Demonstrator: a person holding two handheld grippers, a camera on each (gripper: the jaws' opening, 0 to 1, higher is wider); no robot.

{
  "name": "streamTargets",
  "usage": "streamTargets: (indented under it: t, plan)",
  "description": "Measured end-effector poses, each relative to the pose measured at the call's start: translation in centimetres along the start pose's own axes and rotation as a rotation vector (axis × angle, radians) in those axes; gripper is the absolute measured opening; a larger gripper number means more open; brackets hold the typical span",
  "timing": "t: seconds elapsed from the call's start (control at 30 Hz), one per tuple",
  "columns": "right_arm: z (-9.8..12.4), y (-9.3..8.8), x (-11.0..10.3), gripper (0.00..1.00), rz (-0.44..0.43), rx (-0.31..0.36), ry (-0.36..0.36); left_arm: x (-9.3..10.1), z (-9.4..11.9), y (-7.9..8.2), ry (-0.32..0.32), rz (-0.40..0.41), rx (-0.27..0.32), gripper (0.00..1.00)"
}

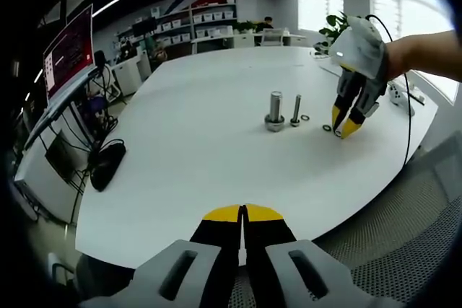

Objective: Place the washer onto the threaded stud by aligning its center hole with the stud, sliding it down to the base, and recovering from edge contact or off-axis alignment until the washer reaches the visible bottom stop.

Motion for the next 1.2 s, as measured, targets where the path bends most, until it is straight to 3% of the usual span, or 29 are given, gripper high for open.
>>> streamTargets:
  t: [0.73,0.87,1.2]
  plan:
    - [0.0,-0.1,-0.1,0.15,-0.051,0.013,-0.043,0.0,0.0,0.1,-0.002,0.003,0.008,0.0]
    - [0.1,-0.2,0.0,0.15,-0.122,0.028,-0.037,0.0,0.0,0.1,-0.001,0.004,0.007,0.0]
    - [1.3,0.1,0.1,0.15,-0.183,0.085,-0.03,-0.1,0.0,0.0,0.0,0.007,-0.001,0.0]
Point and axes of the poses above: the point that each gripper's makers call its tool centre point, and the gripper's own axes: z roughly backward along the fingers, x roughly to its right, y roughly out of its top, the point moved 1 cm from there along z, roughly backward along the fingers, and after that the axes turned 13 degrees about -x, right-handed, at the moved point
